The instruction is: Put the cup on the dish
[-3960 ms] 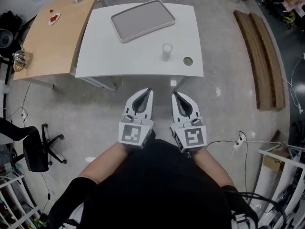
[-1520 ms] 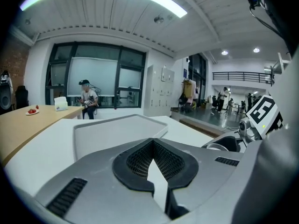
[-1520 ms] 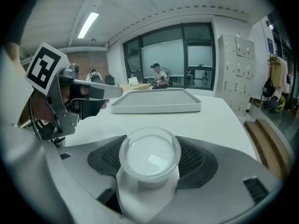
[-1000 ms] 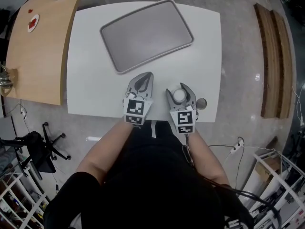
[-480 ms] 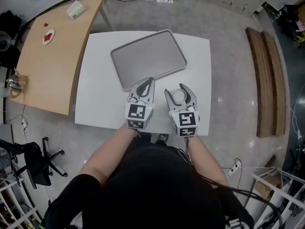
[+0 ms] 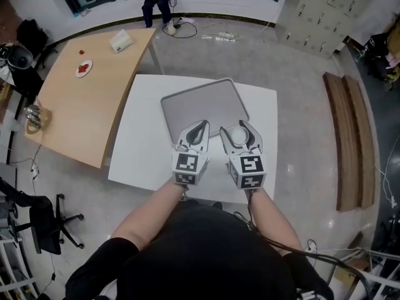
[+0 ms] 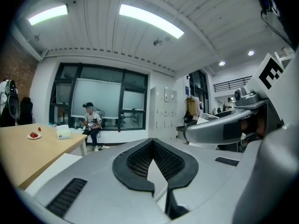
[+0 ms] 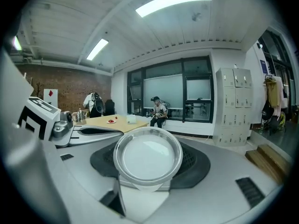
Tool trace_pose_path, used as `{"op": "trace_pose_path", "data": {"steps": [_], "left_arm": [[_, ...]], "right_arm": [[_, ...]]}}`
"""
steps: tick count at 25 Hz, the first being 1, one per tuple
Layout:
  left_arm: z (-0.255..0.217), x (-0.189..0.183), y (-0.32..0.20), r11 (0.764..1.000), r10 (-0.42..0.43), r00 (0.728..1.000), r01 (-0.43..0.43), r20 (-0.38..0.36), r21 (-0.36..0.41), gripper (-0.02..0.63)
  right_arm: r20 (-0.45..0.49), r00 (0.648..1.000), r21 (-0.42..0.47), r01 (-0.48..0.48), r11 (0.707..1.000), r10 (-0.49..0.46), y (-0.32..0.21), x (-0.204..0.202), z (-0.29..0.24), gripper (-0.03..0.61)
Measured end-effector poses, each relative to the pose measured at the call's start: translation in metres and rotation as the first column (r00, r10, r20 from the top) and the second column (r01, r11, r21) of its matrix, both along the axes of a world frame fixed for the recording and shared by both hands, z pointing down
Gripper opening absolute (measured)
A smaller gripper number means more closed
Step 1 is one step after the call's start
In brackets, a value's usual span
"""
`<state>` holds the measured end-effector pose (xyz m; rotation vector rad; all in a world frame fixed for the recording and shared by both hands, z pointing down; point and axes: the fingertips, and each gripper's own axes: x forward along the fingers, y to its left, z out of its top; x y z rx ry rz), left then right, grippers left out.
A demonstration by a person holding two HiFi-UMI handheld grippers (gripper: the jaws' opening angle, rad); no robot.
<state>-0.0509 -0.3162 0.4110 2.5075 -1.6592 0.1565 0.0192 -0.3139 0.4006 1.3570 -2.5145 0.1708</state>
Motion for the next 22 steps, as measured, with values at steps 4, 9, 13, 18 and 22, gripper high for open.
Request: {"op": "trace_pose_path", "data": {"steps": [4,9,13,18,22], "left_arm": [[0.005,-0.012,-0.017,1.0,-0.009,1.0,0.009,0.011,-0.001,0.008],[0.029,-0.035,-0.053,1.0,-0.024,0.998,0.025,0.058,-0.007,0.008],[0.048,-0.048,-0.087,0.999,-0.024,0.998,0.026,0.057,-0.039,0.008],[0.078,-0.065,-0.131,0.997,-0.028,0.997,0.033,0.066,-0.071,0.008],[0.108,-0.073,-0.161,0.994,-0.023,0.997,0.032,0.079,-0.107,0.008]], "right_arm": [[-0.009,1.0,-0.013,0.01,1.0,-0.01,-0.021,-0.014,0.005,0.255],[-0.021,0.999,-0.04,0.028,0.999,-0.029,-0.059,-0.038,0.021,0.255],[-0.037,0.999,-0.083,0.032,0.996,-0.035,-0.098,-0.053,0.045,0.255],[-0.068,0.997,-0.143,0.022,0.99,-0.032,-0.151,-0.072,0.087,0.255],[-0.108,0.994,-0.209,-0.002,0.978,-0.021,-0.189,-0.084,0.133,0.255]]}}
